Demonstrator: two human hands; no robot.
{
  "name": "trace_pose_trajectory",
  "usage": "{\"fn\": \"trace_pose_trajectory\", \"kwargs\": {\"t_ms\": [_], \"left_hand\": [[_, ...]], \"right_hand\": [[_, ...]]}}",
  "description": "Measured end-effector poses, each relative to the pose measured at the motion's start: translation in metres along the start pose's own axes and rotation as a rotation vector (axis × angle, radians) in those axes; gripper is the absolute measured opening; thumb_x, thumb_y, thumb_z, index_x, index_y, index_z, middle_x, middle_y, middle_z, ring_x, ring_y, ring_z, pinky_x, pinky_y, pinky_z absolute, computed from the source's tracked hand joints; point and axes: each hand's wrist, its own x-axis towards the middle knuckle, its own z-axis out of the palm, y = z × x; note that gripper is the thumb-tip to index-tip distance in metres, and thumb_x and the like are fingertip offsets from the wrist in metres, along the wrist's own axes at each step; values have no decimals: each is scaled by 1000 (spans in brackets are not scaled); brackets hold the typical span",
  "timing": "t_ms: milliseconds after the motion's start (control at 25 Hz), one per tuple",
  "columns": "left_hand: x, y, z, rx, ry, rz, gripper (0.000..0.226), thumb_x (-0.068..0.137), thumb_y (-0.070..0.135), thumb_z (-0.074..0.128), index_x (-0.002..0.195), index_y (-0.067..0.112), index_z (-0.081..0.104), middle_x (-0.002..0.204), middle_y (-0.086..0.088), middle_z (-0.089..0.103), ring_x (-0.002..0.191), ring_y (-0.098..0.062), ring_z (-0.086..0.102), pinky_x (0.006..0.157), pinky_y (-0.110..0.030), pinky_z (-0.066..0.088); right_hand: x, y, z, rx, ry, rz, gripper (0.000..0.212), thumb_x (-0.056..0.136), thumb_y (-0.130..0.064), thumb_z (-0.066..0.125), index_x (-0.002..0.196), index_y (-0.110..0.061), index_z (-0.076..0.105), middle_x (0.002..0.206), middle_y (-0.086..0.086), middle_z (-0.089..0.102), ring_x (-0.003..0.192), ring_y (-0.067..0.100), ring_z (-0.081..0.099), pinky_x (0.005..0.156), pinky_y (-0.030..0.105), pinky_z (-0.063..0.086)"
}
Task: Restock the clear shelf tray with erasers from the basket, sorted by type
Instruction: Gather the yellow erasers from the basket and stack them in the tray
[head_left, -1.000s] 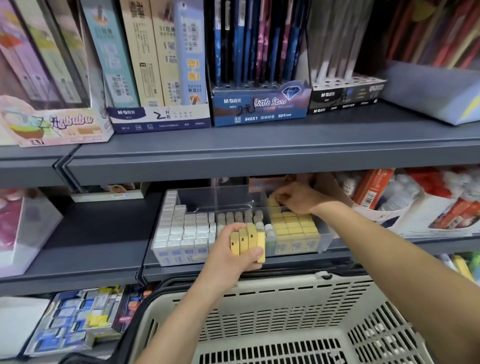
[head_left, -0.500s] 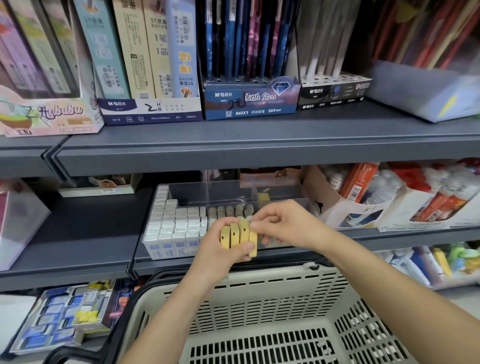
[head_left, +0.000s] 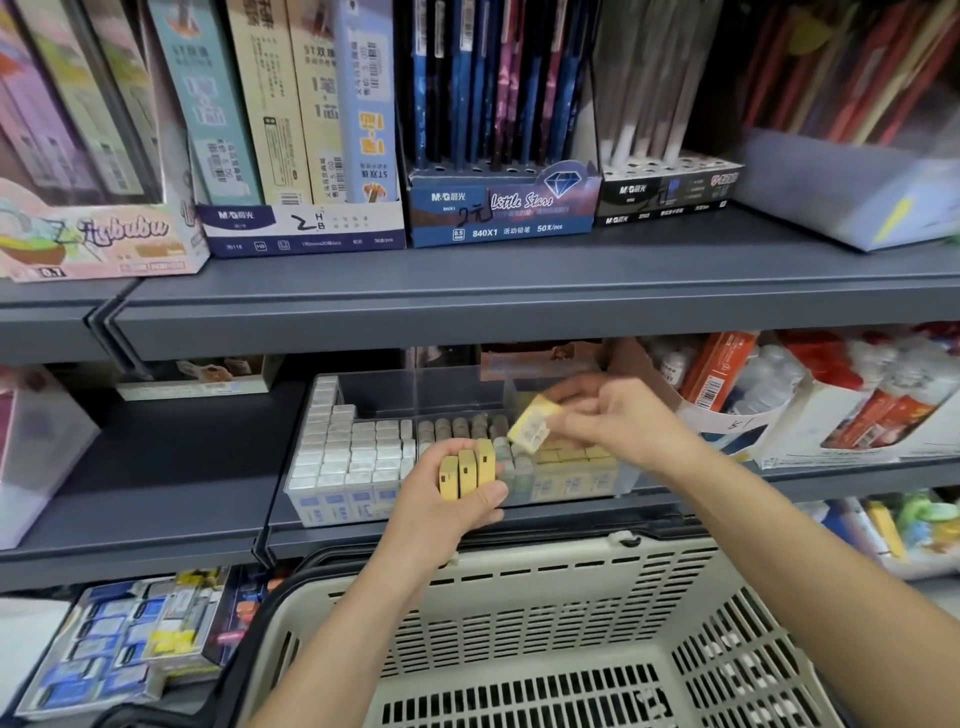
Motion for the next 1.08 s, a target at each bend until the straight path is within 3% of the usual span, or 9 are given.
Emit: {"fn": "trace_pose_trajectory", "kwargs": {"t_ms": [120,240,320,440,680,760,880,960,1080], "left_hand": [[0,0,-1,-13,1,-8,40,79,2,70,104,30,57,94,4,73,91,-16,69,69,-25,56],[0,0,-1,-17,1,-6,41,78,1,70,104,30,57,94,4,73,91,-16,69,68,-24,56],[0,0,-1,-22,0,-7,41,78,1,70,104,30,56,94,4,73,92,-18,69,68,-25,56],[0,-1,-1,-28,-7,-4,41,78,1,71,105,29,56,94,4,73,93,-19,68,68,-25,56],[0,-1,-1,-29,-10,-2,40,78,4,71,104,31,57,98,1,72,93,-19,68,70,-25,56],[-1,0,-2,-33,-21,4,39,79,5,70,105,31,56,97,4,73,91,-16,69,69,-24,56],[-2,1,-2,-41,-31,21,38,81,5,69,107,29,56,96,5,73,87,-16,70,66,-24,56],[-2,1,-1,-15,-21,33,38,78,6,71,104,32,59,94,3,73,83,-18,70,64,-29,57],[-4,3,1,34,-9,56,39,72,8,77,96,37,66,80,11,68,66,-10,65,59,-29,56]], "right_hand": [[36,2,-21,-282,244,-20,15,83,-18,68,87,-29,60,89,-12,62,85,10,59,72,22,48],[67,11,-22,-677,386,-64,24,87,-36,61,101,-17,56,96,1,60,91,20,56,74,23,41],[81,18,-13,-759,307,-94,19,91,-32,55,102,-17,59,97,1,62,92,21,58,69,15,38],[94,32,-2,-759,69,-1,22,94,-21,45,112,-21,58,118,2,63,104,20,58,88,25,43],[91,31,-5,-810,-49,-5,30,98,-16,39,119,-20,59,130,1,57,116,19,52,97,25,36],[78,20,-1,-818,50,-44,29,97,-20,41,121,-23,57,124,-1,61,108,17,57,91,25,42],[41,3,11,-627,190,-159,18,93,-25,48,98,-34,63,89,-12,68,71,8,63,62,15,46],[12,-7,26,-396,61,-192,9,87,-40,53,84,-39,62,73,-16,68,64,3,64,62,19,49],[-10,-11,40,-338,-114,-169,27,76,-52,61,93,-32,65,67,-11,65,57,-3,59,64,23,52]]}}
